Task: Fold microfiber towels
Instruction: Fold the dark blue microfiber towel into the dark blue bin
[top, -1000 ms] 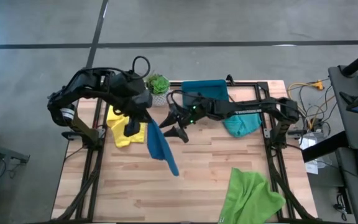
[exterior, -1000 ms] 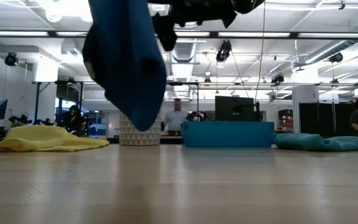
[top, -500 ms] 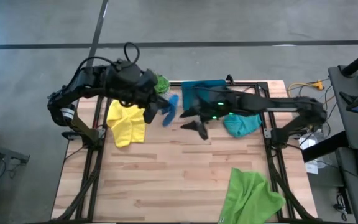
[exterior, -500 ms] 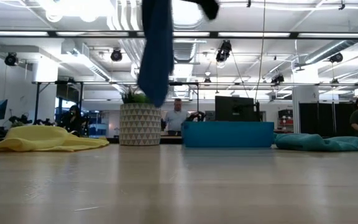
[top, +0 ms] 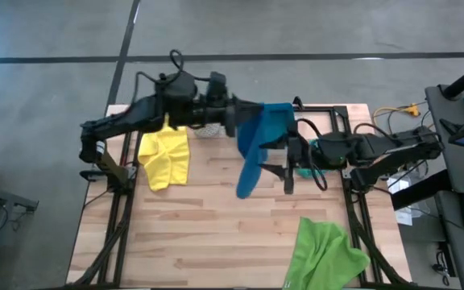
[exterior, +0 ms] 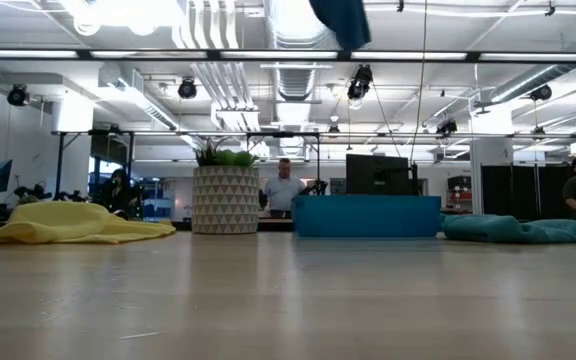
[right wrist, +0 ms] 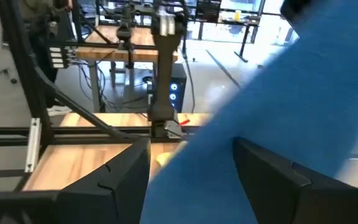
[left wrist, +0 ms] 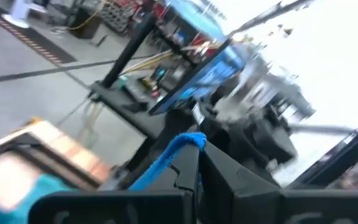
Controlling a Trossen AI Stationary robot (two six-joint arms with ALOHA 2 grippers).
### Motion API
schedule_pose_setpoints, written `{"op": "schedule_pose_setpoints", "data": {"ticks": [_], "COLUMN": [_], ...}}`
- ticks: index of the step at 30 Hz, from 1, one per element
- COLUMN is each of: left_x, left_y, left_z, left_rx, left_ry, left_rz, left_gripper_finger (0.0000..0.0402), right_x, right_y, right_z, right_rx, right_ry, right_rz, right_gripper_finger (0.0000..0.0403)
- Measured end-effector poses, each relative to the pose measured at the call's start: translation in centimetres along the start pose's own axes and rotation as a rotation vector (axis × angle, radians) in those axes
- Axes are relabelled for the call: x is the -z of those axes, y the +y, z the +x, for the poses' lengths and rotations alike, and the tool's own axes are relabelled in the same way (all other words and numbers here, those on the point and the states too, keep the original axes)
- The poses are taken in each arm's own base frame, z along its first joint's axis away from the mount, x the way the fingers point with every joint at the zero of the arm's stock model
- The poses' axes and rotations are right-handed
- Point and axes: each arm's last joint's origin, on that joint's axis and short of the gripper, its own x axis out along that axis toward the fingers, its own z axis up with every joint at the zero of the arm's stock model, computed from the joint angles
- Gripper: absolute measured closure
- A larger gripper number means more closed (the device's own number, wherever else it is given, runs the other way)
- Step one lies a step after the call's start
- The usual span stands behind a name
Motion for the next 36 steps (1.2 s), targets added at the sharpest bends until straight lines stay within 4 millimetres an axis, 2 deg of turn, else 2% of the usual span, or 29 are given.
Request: {"op": "schedule_pose_setpoints", "data": {"ticks": [4, 8, 13, 17, 21, 25, 29, 33, 36], "left_x": [0.2, 0.1, -0.4, -0.7, -0.5, 0.6, 3.1, 5.5, 6.5], "left_y": [1.2, 2.4, 2.1, 2.2, 2.9, 3.4, 4.2, 4.3, 3.9], "left_z": [1.6, 1.9, 1.8, 0.9, -0.6, -2.3, -3.6, -4.2, -4.2], "left_rx": [0.064, 0.018, 0.133, 0.312, 0.345, 0.336, 0.273, 0.231, 0.166], "left_ry": [-0.014, 0.017, 0.037, 0.219, 0.392, 0.539, 0.750, 0.933, 0.975], "left_rz": [-0.108, -0.074, -0.043, 0.082, 0.159, 0.383, 0.686, 1.147, 1.403], "left_gripper_finger": [0.0401, 0.0401, 0.0401, 0.0401, 0.0401, 0.0402, 0.0402, 0.0402, 0.0402], "right_x": [-0.2, -0.7, -0.6, -1.2, -2.6, -2.8, -2.7, -1.7, -1.1], "right_y": [1.1, 1.9, 1.8, 1.4, 0.5, -0.4, -1.3, -2.1, -2.6], "right_z": [-0.2, -0.9, -0.7, -1.5, -3.9, -4.5, -4.5, -2.8, -1.1], "right_rx": [0.022, 0.078, 0.195, 0.200, 0.173, 0.143, 0.115, -0.034, -0.126], "right_ry": [-0.027, -0.066, -0.045, -0.070, -0.144, -0.158, -0.141, -0.090, -0.053], "right_rz": [-0.018, -0.044, -0.109, -0.102, -0.059, -0.057, -0.030, 0.057, 0.114], "right_gripper_finger": [0.0179, 0.0179, 0.0179, 0.0179, 0.0179, 0.0179, 0.0179, 0.0179, 0.0179]}}
